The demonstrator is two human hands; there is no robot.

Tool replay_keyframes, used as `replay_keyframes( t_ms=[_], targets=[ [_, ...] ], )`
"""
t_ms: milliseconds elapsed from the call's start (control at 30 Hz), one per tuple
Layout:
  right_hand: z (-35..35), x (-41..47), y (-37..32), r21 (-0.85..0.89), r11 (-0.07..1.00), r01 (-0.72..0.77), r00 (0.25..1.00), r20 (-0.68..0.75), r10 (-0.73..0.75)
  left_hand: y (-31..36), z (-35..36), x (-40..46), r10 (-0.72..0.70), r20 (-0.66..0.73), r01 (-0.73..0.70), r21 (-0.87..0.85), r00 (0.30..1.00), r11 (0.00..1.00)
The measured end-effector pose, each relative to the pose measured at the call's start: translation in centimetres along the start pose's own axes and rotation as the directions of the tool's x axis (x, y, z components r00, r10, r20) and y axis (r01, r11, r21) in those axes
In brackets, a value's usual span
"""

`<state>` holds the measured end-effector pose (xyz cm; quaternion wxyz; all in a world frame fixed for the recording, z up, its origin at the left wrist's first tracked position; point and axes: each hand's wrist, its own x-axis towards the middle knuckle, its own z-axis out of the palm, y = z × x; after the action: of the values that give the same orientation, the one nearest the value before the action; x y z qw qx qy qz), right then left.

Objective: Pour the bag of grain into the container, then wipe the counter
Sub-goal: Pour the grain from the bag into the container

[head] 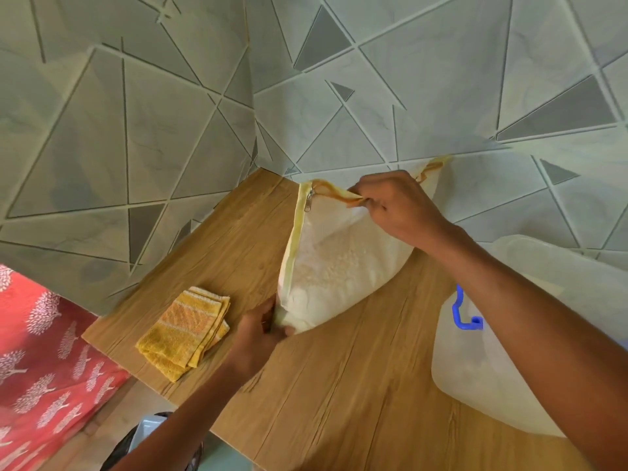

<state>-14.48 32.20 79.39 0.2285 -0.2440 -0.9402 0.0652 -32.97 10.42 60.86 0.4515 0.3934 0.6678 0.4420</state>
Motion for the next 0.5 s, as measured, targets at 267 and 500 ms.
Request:
replay_keyframes(
  t_ms=[267, 500],
  targets=[
    [-5.1, 4.9, -2.8, 0.075, 0.997, -0.024, 0.958, -0.285, 0.044, 5.8, -4.2, 0.1, -0.006, -0.402, -0.225, -0.526, 0.916, 0.820],
    [-9.3, 7.5, -7.1, 0.132, 0.991, -0.010, 0.855, -0.512, 0.077, 12.5, -7.7, 3.1, 0.105, -0.568, -0.474, -0.554, 0.816, 0.684]
  ],
)
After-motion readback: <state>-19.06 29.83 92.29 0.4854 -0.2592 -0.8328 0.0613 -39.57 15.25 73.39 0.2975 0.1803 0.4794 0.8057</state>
